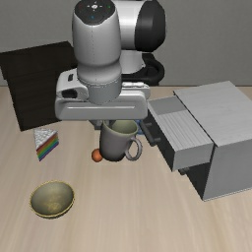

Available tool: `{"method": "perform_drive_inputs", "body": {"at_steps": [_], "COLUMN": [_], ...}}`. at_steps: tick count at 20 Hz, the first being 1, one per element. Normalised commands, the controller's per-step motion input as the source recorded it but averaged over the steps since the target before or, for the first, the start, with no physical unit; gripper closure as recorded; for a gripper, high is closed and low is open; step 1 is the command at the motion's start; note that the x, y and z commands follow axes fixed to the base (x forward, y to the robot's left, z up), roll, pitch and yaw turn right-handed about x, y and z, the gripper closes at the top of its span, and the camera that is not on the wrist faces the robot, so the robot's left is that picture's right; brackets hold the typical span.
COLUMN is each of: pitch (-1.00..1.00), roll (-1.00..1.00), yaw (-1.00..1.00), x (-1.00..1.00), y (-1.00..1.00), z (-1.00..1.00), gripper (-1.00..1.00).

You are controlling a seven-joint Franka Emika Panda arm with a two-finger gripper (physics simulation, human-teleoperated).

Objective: Pick up the mug and place it on the top of the cabinet

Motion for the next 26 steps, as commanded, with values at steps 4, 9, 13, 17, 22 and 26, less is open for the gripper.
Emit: {"method": "perform_drive_inputs", "body": {"at_steps": [4,9,13,17,22,26], "pitch": [0.00,0.00,0.00,0.00,0.00,0.00], "roll": [0.00,0.00,0.00,0.00,0.00,0.00], "yaw": [0.00,0.00,0.00,0.00,0.00,0.00], "x": [0.00,0.00,0.00,0.00,0.00,0.00], "y": [0.00,0.00,0.00,0.50,1.00,1.00], "z": [1.00,1.00,1.00,0.50,0.00,0.00], "gripper": [1.00,1.00,1.00,1.00,1.00,1.00]}}
